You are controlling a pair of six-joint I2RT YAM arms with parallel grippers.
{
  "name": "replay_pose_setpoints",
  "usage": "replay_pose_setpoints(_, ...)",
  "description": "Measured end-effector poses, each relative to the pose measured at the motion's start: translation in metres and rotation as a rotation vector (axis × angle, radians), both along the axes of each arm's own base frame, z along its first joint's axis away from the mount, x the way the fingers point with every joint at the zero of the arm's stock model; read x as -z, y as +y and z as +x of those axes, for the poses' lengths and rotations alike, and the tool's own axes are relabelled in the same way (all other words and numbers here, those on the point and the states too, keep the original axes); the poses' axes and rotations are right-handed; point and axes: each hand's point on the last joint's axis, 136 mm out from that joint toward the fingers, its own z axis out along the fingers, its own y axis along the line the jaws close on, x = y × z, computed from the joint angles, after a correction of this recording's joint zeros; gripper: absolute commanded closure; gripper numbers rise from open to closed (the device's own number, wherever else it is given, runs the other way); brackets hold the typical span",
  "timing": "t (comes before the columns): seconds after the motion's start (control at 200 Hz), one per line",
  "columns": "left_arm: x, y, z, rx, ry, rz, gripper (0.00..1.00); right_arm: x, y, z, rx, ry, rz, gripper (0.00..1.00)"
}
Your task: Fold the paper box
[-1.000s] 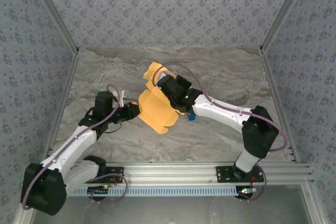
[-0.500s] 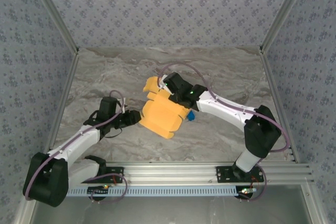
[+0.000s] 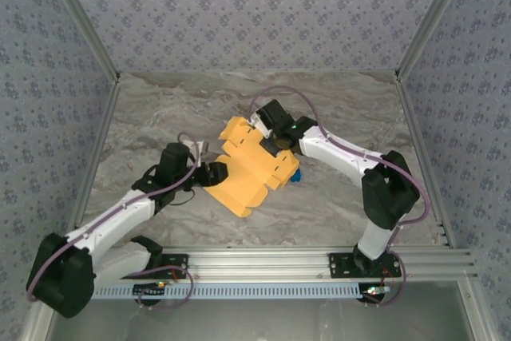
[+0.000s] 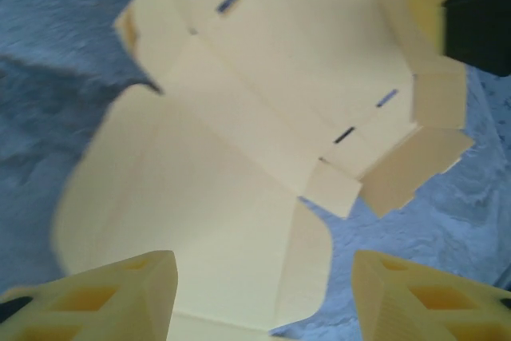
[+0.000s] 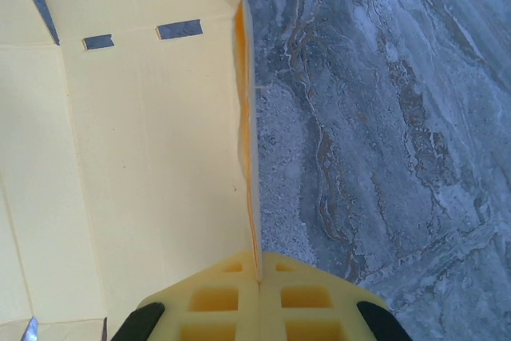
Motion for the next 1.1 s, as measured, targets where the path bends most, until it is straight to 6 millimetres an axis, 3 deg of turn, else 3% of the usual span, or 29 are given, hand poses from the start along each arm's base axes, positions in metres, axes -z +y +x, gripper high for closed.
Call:
replay_pose_setpoints(0.095, 0.007, -0.024, 0.016, 0.043, 0.011, -0.010, 0.55, 0.000, -0.004, 0.004, 0.018, 0.019, 0.022, 1.00)
replay_pose_setpoints(0.24, 0.036, -0.060, 0.037, 0.101, 0.054, 0.001, 0.68, -0.001, -0.006, 0.007, 0.033, 0.033, 0.042, 1.00)
replay_pose_setpoints(0.415, 0.053, -0.084, 0.059, 0.126, 0.054, -0.005, 0.77, 0.003, -0.004, 0.008, 0.031, 0.051, 0.039, 1.00)
replay_pose_setpoints(0.65, 0.068, -0.088, 0.067, 0.117, 0.061, 0.006, 0.81, 0.008, -0.006, 0.011, 0.039, 0.069, 0.029, 1.00)
replay_pose_setpoints(0.939, 0.074, -0.083, 0.070, 0.094, 0.053, 0.022, 0.79, -0.006, 0.007, 0.021, 0.089, 0.043, -0.045, 1.00)
replay_pose_setpoints(1.099, 0.078, -0.078, 0.070, 0.082, 0.057, 0.026, 0.79, 0.002, 0.010, 0.017, 0.110, 0.068, -0.108, 1.00)
